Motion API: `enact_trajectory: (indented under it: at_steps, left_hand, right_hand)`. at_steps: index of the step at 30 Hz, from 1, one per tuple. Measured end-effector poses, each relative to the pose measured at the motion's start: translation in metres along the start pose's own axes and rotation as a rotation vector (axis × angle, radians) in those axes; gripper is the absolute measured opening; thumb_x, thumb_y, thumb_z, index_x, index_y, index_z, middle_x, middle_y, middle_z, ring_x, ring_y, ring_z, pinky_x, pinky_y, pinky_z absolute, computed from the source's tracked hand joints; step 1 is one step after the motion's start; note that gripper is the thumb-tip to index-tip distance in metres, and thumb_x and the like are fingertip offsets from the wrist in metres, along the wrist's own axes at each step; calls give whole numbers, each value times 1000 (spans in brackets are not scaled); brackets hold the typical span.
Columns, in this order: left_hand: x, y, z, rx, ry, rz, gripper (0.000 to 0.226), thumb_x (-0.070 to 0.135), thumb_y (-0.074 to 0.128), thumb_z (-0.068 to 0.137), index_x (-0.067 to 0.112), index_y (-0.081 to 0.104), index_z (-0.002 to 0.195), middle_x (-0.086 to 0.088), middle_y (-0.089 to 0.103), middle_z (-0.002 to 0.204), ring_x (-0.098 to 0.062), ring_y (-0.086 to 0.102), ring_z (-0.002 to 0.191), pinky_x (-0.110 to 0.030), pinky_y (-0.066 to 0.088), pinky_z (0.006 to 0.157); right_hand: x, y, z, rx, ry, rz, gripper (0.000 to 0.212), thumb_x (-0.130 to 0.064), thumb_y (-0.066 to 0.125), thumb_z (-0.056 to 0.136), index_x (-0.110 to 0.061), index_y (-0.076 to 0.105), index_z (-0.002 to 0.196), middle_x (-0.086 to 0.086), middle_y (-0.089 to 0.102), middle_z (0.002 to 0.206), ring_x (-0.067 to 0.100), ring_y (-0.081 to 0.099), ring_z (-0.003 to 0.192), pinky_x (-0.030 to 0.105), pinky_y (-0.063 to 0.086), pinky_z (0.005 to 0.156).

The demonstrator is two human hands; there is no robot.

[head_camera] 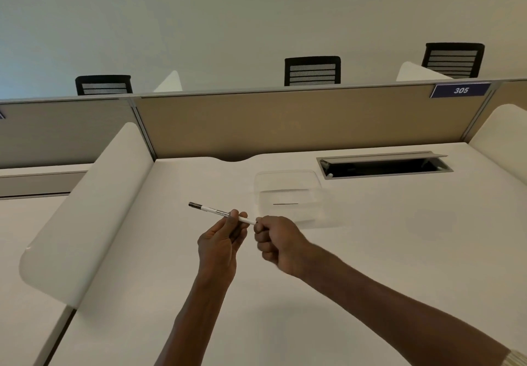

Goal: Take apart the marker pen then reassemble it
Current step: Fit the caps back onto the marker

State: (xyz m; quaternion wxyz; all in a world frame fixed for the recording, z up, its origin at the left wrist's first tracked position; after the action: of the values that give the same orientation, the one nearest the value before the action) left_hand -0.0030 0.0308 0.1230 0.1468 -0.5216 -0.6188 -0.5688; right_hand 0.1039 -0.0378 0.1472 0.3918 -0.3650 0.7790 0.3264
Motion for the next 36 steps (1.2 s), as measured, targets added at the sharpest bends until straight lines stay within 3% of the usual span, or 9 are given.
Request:
enact_trajectory:
  at_steps: [2,4,10,14,19,24,26,29,36]
  left_hand:
    - [3,-1,0,-19,27,22,17,19,71,85,5,79,87,-8,76,81,-14,73,77,-21,58,66]
    - [7,-2,0,-18,39,24,15,19,71,85,7,79,86,-8,77,81,-14,73,77,-21,58,66]
    - [8,-1,-3,41,19,0,12,17,75,81,6,80,83,-12,77,83,-17,74,76,-22,59,65]
    - [7,0,-3,55,-8,-6,13,15,76,82,3,79,86,-13,77,85,-18,74,76,-22,59,64]
    - [4,2,-5,12,-43,-9,14,16,73,83,3,80,79,-12,76,81,-15,72,71,-21,58,63]
    - [5,1,-5,-32,-5,25,14,17,71,83,6,80,80,-10,77,84,-14,72,73,-21,58,64]
    - [7,0,-5,-33,16,43,14,17,70,86,7,80,81,-10,77,85,-14,72,74,-22,58,65]
    - [11,-1,-3,-16,39,53,13,16,71,85,7,80,82,-10,77,84,-15,73,75,-22,58,65]
    - [14,2,-2,14,39,54,12,17,74,82,6,80,82,-14,77,86,-20,75,78,-22,58,64]
  right_hand:
    - [1,1,-2,-60,191,248,35,-15,39,92,-19,46,57,-7,26,52,8,17,38,19,15,33]
    - [-4,1,-4,-77,143,153,34,-18,40,93,-19,48,59,-7,27,52,9,18,39,20,15,36]
    - [-9,-9,-9,262,-873,-1365,34,-34,35,101,-16,50,76,-7,47,58,16,39,46,31,34,45]
    - [-5,-20,-10,199,-1070,-1660,26,-27,41,101,-16,44,77,0,49,61,20,32,41,30,26,38]
    - [-5,-12,-9,153,-884,-1205,33,-25,43,100,-14,43,69,-1,44,53,20,36,48,36,29,48]
    - [5,0,-9,-55,63,194,36,-17,42,94,-15,46,58,-6,27,50,10,20,39,21,19,35]
    - [5,2,-9,-109,167,329,37,-17,40,95,-16,47,59,-6,25,52,9,18,38,19,17,32]
    - [-1,-1,-9,-97,0,21,35,-22,41,96,-16,52,63,-6,29,51,10,20,41,22,18,38]
    - [-11,-14,-9,167,-1004,-1400,32,-35,33,101,-15,52,84,-2,54,69,20,49,53,36,41,47]
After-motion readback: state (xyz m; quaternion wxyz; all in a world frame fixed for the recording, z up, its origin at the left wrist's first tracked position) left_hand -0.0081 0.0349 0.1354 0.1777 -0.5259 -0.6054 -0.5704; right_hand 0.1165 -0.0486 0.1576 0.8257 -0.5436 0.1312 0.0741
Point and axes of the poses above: each hand's wrist, its own z-axis towards the middle knuckle, its own y-axis out of the palm, x = y × z, the point moved 2 cm from there along z, towards the middle knuckle
